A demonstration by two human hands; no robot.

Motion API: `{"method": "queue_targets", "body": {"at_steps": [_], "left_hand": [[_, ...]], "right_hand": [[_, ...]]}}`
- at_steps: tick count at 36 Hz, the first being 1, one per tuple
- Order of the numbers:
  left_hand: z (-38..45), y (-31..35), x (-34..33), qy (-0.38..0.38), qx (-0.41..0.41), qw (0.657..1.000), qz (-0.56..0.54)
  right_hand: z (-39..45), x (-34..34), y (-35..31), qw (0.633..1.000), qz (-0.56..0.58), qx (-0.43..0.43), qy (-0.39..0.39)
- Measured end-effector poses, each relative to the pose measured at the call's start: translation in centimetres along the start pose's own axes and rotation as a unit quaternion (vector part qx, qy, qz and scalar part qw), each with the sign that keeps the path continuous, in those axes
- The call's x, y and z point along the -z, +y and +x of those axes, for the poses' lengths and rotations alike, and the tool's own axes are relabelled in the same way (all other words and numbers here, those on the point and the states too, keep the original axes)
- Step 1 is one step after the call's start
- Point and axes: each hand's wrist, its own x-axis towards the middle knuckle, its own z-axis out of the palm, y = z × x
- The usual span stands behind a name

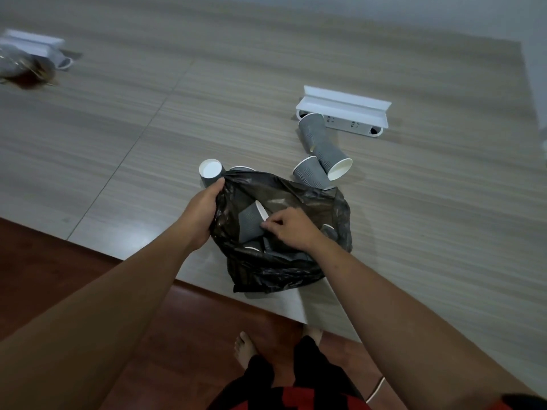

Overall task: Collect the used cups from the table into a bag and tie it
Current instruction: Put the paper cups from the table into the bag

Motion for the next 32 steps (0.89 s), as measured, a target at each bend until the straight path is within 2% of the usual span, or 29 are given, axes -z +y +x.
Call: {"method": "queue_targets", "body": {"at_steps": [4, 6, 9, 12, 14, 18, 20, 28, 32], "left_hand": [[0.3, 0.3, 0.4, 0.022, -0.008, 1.0, 0.005], [0.5, 0.4, 0.9, 0.03, -0.012, 0.999, 0.015], [0.8, 0.4, 1.5, 0.037, -0.01, 0.999, 0.025], [1.3, 0.1, 1.7, 0.037, -0.007, 0.999, 0.021], [1.4, 0.0, 1.6, 0.036, -0.006, 0.999, 0.019], [1.2, -0.2, 1.2, 0.042, -0.004, 0.999, 0.025], [1.1, 0.0, 1.0, 0.048, -0.003, 0.998, 0.037], [1.2, -0.1, 1.0, 0.055, -0.023, 0.995, 0.084], [1.3, -0.1, 1.0, 0.064, -0.021, 0.995, 0.076]], "right_hand": [[0.0, 0.5, 0.8, 0.997, 0.039, -0.023, 0.064], [0.0, 1.6, 1.2, 0.985, 0.074, -0.024, 0.155], [0.8, 4.0, 1.7, 0.947, 0.097, -0.043, 0.302], [2.8, 6.7, 2.2, 0.924, 0.028, -0.106, 0.367], [4.3, 7.9, 2.5, 0.922, -0.026, -0.154, 0.354], [6.2, 7.7, 3.7, 0.943, -0.131, -0.22, 0.214], [6.5, 7.0, 4.3, 0.941, -0.165, -0.237, 0.176], [7.0, 5.5, 5.2, 0.946, -0.119, -0.255, 0.161], [6.5, 5.8, 4.1, 0.95, -0.099, -0.2, 0.22]]}}
